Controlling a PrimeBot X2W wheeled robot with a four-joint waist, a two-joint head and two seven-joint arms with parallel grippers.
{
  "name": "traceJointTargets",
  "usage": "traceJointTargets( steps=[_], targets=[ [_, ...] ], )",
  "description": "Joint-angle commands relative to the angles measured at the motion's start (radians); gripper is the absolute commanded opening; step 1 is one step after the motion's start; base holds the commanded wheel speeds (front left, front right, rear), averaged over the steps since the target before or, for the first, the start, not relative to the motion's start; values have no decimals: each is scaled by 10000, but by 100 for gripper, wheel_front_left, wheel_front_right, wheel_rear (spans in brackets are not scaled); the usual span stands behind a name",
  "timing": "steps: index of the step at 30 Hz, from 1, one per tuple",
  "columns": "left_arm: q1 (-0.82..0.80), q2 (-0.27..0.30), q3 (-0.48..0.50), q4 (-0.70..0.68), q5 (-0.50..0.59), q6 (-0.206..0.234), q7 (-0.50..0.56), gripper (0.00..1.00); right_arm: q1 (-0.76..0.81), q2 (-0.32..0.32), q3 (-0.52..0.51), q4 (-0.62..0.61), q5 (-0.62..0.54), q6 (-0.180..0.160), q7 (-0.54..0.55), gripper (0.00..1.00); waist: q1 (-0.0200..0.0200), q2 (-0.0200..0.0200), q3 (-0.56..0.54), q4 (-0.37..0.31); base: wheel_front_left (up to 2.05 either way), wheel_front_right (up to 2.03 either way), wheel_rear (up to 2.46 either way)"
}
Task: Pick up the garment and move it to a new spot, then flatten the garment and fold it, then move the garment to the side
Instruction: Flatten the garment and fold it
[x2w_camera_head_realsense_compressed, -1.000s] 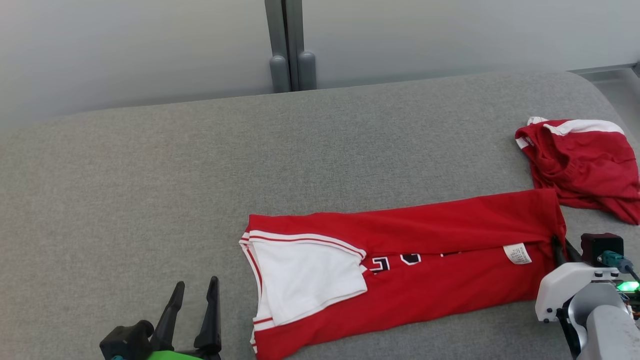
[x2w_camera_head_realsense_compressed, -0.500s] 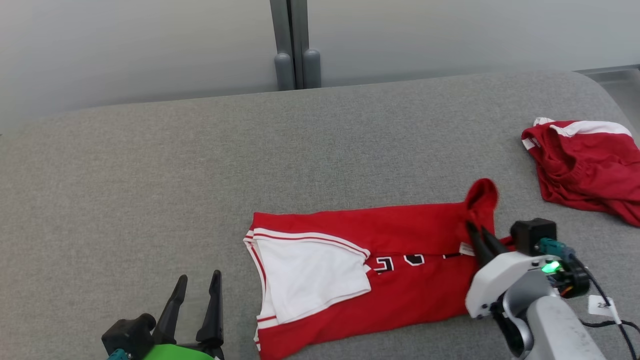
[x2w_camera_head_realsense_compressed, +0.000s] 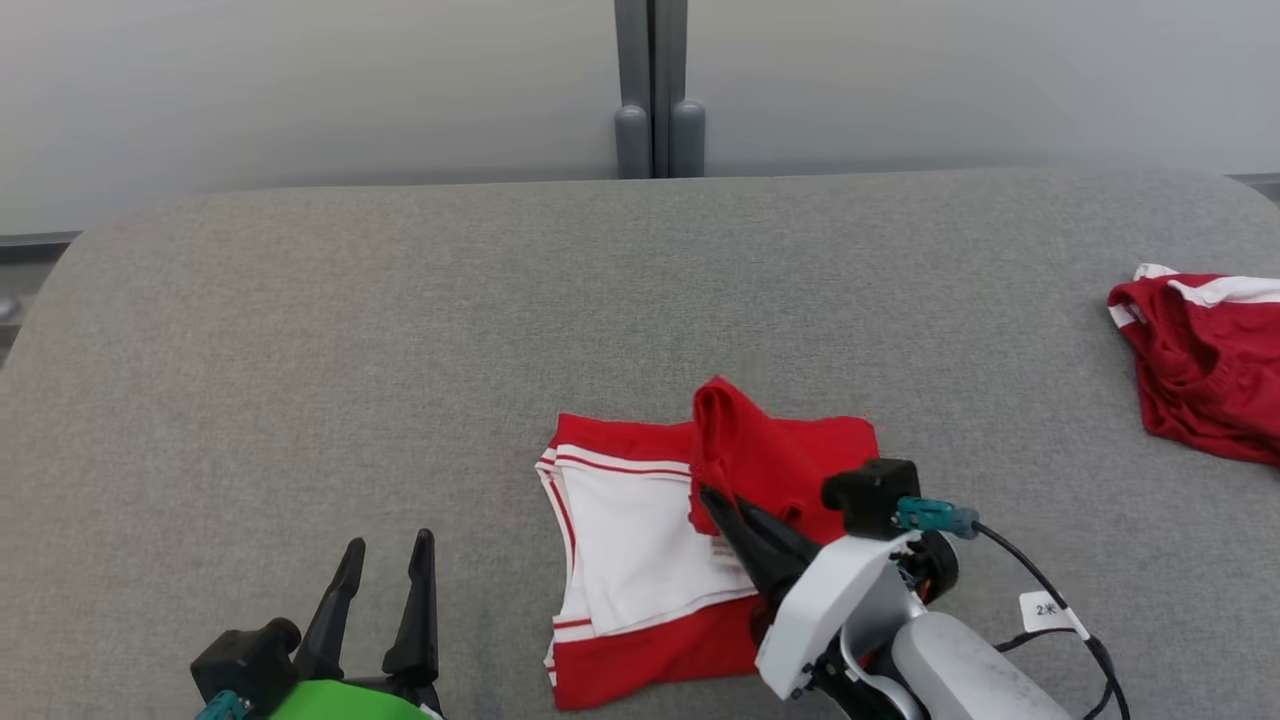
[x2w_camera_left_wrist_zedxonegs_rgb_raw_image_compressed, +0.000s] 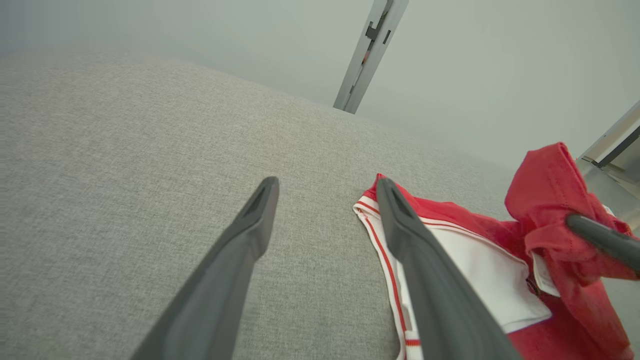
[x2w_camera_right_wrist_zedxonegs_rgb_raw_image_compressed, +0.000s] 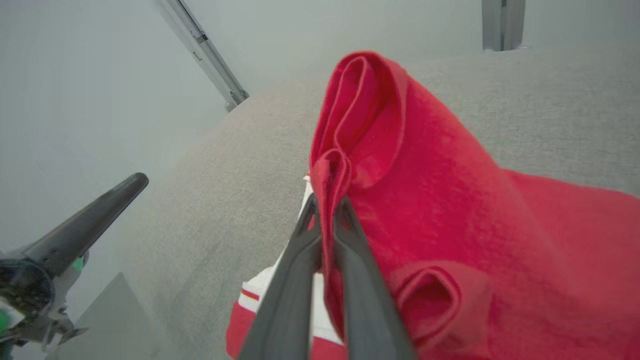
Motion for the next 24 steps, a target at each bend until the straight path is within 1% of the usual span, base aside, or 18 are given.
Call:
traceJointTargets(
  steps=[1, 8, 19, 20, 21, 22, 23, 24],
  targets=[
    [-179, 20, -23, -16, -29, -48, 0, 100, -207, -42, 237, 149, 281, -14, -127, 0, 0, 0, 18, 254, 0, 0, 0],
    [-304, -41, -147, 54, -76, -48, -2, 100, -1089, -38, 1514, 1245, 1664, -13, -580, 0, 0, 0, 93, 725, 0, 0, 0],
    [-436, -133, -264, 179, -104, -49, -2, 100, -2493, -37, 2981, 3152, 2847, -11, -1361, 0, 0, 0, 177, 1056, 0, 0, 0],
    [-448, -134, -270, 189, -107, -49, -2, 100, -2609, -34, 3126, 3282, 2978, -11, -1419, 15, 0, 0, 179, 1068, 0, 0, 0],
    [-455, -137, -280, 194, -109, -49, -2, 100, -2694, -34, 3244, 3358, 3068, -11, -1475, 26, 0, 0, 179, 1075, 0, 0, 0],
    [-462, -142, -291, 204, -115, -49, -2, 100, -2788, -33, 3424, 3430, 3205, -11, -1478, 55, 0, 0, 177, 1081, 0, 0, 0],
    [-469, -145, -297, 210, -119, -49, -2, 100, -2858, -31, 3576, 3469, 3334, -11, -1485, 98, 0, 0, 178, 1083, 0, 0, 0],
    [-479, -149, -311, 218, -120, -49, -2, 100, -2921, -36, 3740, 3471, 3525, -11, -1502, 100, 0, 0, 177, 1083, 0, 0, 0]
  ],
)
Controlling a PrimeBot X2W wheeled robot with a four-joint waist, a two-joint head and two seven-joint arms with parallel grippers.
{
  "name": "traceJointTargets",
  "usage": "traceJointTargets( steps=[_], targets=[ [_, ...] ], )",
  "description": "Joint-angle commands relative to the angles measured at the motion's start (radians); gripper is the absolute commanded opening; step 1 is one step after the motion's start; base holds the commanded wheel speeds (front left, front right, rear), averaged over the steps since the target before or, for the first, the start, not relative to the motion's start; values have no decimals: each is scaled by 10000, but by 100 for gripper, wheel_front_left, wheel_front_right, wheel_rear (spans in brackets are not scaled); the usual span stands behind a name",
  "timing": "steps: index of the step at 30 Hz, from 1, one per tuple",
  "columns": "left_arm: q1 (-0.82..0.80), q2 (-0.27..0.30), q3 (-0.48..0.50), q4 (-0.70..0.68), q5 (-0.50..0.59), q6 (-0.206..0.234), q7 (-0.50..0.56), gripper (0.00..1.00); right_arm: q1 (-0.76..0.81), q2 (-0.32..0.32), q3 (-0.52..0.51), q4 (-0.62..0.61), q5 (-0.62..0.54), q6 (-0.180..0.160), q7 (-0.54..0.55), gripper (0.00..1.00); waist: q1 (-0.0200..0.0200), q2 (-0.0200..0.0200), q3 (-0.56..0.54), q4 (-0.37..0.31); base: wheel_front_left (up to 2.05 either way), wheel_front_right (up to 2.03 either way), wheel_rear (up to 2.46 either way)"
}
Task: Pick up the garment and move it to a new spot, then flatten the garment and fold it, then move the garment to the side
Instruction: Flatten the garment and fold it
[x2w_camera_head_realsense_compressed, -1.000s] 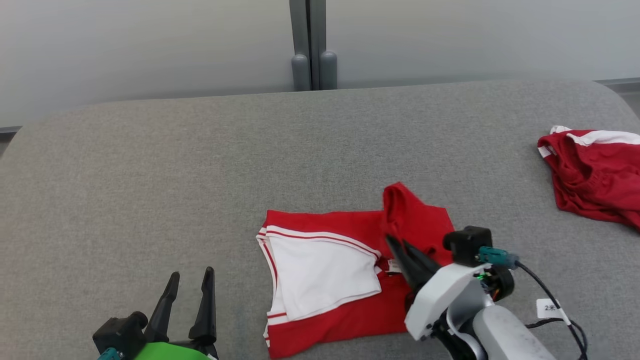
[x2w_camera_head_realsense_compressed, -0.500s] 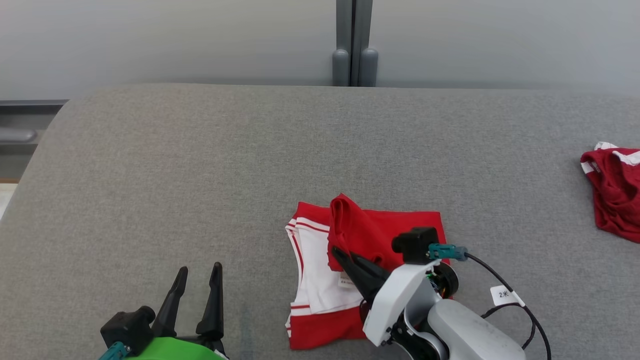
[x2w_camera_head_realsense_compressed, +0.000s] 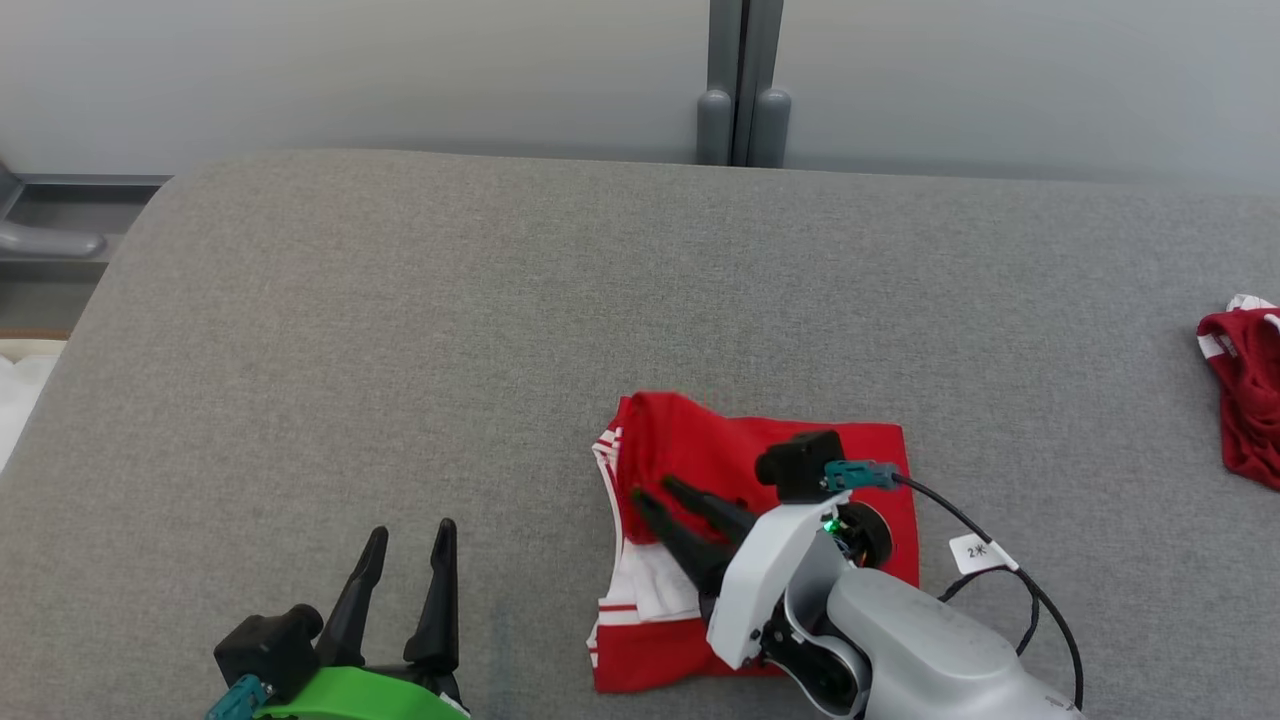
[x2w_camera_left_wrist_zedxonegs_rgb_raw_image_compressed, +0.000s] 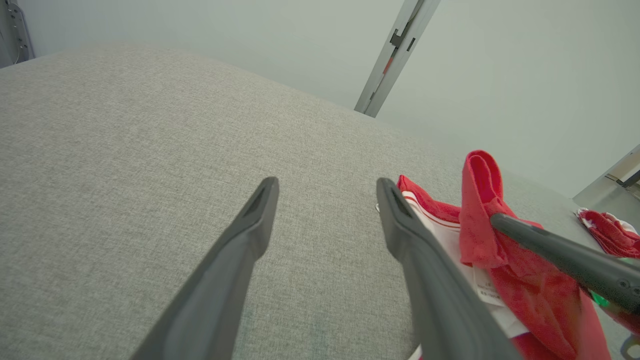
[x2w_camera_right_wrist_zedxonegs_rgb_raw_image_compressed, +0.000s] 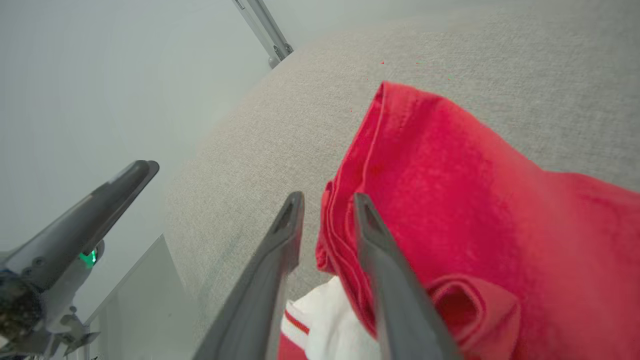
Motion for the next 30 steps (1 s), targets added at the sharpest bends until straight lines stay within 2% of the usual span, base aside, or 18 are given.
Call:
traceJointTargets(
  steps=[1, 8, 15, 20, 30],
  targets=[
    [-172, -23, -2, 37, -78, -49, 0, 100, -119, -37, 174, -16, 296, -11, -75, 100, 0, 0, -3, -3, 0, 0, 0],
    [-138, -17, 4, 72, -67, -49, 0, 100, -631, -39, 883, 207, 971, -9, -580, 100, 0, 0, -65, -140, 0, 0, 0],
    [-37, -9, 4, 6, 36, -50, 0, 100, -1141, -40, 529, 880, 118, -11, -1089, 100, 0, 0, -242, -421, 0, 0, 0],
    [58, -31, -36, -70, 119, -50, 0, 100, -1173, -37, -744, 1125, -1151, -11, -1144, 100, 0, 0, -418, -642, 0, 0, 0],
    [40, -46, -155, -80, 408, -48, -2, 100, 373, -35, -4253, 52, -5517, -11, -1150, 100, 0, 0, -628, -981, 0, 0, 0]
  ],
)
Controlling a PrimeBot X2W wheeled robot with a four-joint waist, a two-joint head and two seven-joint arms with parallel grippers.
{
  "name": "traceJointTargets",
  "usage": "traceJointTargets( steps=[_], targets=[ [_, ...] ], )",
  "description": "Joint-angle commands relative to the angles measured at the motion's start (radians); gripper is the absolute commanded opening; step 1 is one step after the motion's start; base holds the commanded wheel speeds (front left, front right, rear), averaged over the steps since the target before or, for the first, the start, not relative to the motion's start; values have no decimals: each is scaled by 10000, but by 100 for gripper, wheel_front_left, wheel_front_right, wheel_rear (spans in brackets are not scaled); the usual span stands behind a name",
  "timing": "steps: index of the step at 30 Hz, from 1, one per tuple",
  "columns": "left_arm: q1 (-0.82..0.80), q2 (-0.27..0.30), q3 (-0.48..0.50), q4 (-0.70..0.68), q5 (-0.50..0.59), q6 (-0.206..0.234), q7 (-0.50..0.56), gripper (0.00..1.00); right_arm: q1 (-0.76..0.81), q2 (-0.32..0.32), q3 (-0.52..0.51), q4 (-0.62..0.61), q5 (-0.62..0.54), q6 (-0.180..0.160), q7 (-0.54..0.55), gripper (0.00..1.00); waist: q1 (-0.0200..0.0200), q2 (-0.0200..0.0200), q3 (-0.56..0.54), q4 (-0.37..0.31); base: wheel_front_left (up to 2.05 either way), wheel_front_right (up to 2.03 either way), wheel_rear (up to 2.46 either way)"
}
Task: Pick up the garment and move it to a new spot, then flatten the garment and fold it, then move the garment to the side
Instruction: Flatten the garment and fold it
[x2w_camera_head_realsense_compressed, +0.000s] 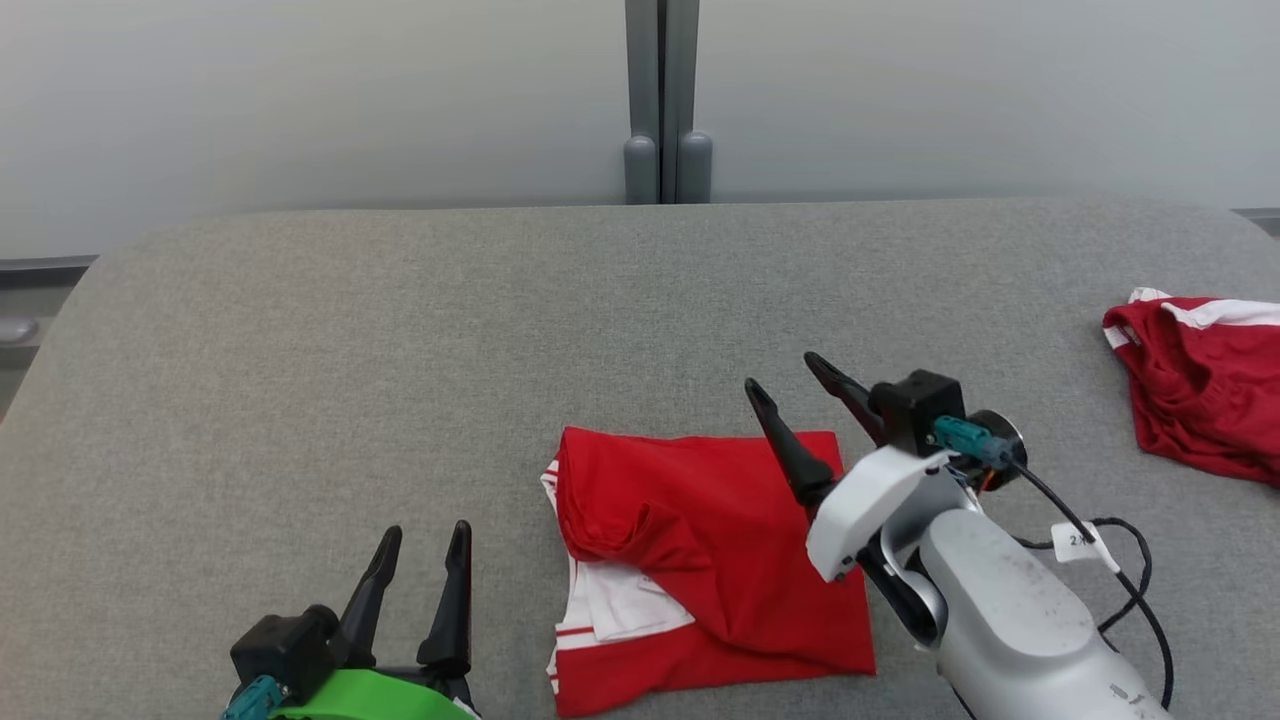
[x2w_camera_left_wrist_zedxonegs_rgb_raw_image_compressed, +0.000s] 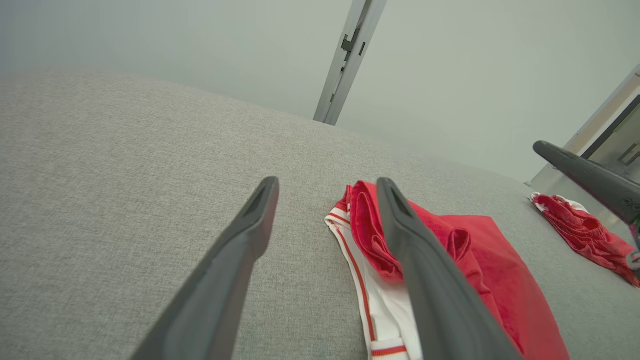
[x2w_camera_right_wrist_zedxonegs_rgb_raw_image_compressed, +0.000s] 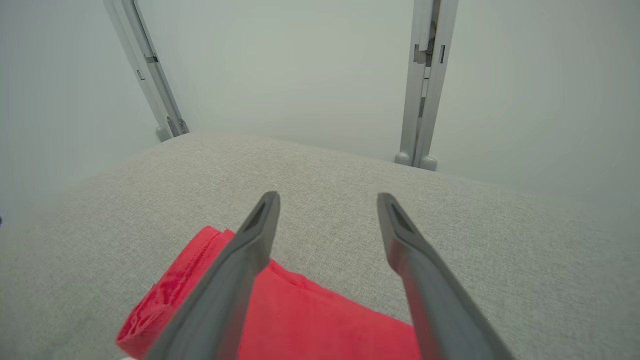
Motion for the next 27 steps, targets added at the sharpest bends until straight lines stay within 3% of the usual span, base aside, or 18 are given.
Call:
traceJointTargets(
  steps=[1, 3, 5, 6, 18, 27],
  targets=[
    [-10, -11, 6, 6, 138, -46, 0, 100, 370, -32, -273, -206, -385, -11, -36, 79, 0, 0, -32, -38, 0, 0, 0],
    [-27, -15, 10, -8, 137, -46, 0, 100, 761, -32, -563, -453, -858, -11, -36, 29, 0, 0, -34, -53, 0, 0, 0],
    [-37, -8, 6, -19, 176, -46, 0, 100, 1122, -34, -765, -618, -1212, -11, -35, 5, 0, 0, -30, -45, 0, 0, 0],
    [-42, 0, 4, -21, 190, -46, 0, 100, 1258, -34, -821, -700, -1325, -11, -35, 0, 0, 0, -28, -35, 0, 0, 0],
    [-40, 131, 392, -219, 327, -42, 0, 100, 2207, -35, -668, -991, -1711, -11, -36, 0, 0, 0, 118, 442, 0, 0, 0],
    [-191, 32, 494, -251, 336, -42, 0, 100, 2005, -38, -153, 158, -1824, -11, -37, 0, 0, 0, 387, 1209, 0, 0, 0]
  ],
)
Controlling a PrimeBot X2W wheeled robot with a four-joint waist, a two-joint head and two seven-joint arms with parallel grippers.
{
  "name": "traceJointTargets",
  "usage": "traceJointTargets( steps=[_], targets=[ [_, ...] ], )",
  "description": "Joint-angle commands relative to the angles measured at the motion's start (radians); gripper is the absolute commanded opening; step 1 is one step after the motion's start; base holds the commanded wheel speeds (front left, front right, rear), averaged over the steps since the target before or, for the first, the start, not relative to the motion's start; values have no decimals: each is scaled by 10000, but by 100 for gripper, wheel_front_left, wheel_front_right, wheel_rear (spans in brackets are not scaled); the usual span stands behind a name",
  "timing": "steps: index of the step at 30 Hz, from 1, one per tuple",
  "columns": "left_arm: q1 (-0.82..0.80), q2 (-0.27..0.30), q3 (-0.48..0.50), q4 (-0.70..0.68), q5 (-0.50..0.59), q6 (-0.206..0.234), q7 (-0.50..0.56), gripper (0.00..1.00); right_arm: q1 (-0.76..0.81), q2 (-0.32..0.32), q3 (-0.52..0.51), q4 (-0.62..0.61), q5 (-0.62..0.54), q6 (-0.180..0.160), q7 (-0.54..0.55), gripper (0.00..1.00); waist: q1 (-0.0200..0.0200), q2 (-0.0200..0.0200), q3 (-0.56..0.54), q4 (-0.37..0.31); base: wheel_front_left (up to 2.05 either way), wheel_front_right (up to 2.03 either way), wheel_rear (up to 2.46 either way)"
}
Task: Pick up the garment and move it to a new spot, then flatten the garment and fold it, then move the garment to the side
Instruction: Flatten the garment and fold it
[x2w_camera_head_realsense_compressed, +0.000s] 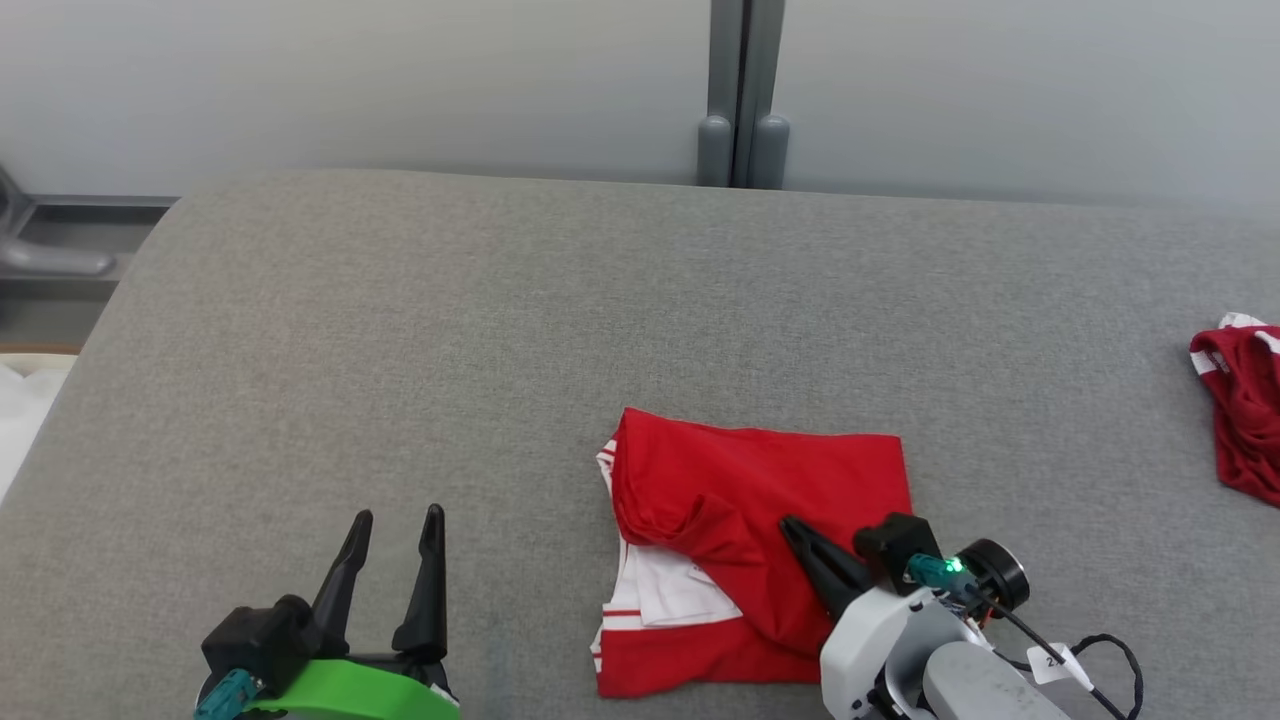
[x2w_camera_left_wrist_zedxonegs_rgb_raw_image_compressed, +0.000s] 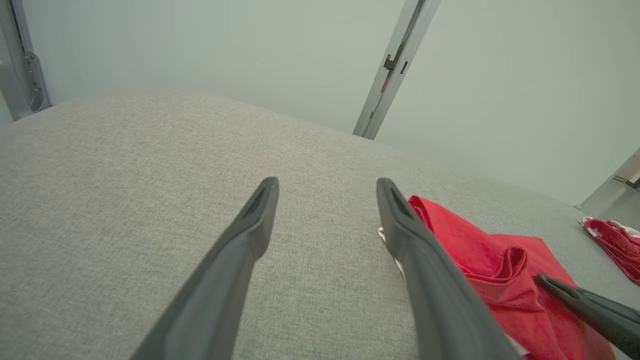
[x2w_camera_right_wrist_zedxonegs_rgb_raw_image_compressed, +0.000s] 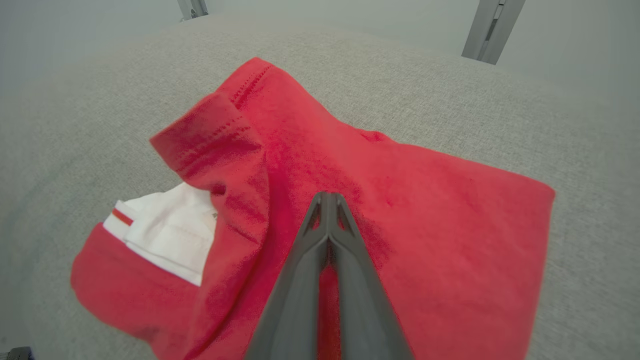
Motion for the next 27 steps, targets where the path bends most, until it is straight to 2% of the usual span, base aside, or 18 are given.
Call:
traceJointTargets(
  steps=[1, 7, 12, 20, 23, 27],
  targets=[
    [-160, -25, 74, -11, -7, -36, 0, 100, -67, -42, 82, 183, -11, -11, -37, 0, 0, 0, 158, 307, 0, 0, 0],
    [-155, -48, 213, -3, -36, -36, 0, 100, -231, -36, 633, 474, 115, -11, -37, 0, 0, 0, 289, 614, 0, 0, 0],
    [-164, -107, 289, -33, 12, -36, 0, 100, -312, -45, 1810, 263, 488, -11, -37, 0, 0, 0, 326, 676, 0, 0, 0],
    [-251, -206, 303, 1, 44, -37, 0, 100, -610, -42, 3572, 681, 900, -11, 23, 0, 0, 0, 407, 591, 0, 0, 0],
    [-227, -222, 372, 24, 44, -37, 0, 100, -751, -41, 3828, 644, 1072, -11, 0, 0, 0, 0, 394, 500, 0, 0, 0],
    [-217, -245, 459, -67, 137, -37, 0, 100, -941, -41, 3578, 280, 1130, -11, -27, 0, 0, 0, 264, 261, 0, 0, 0]
  ],
)
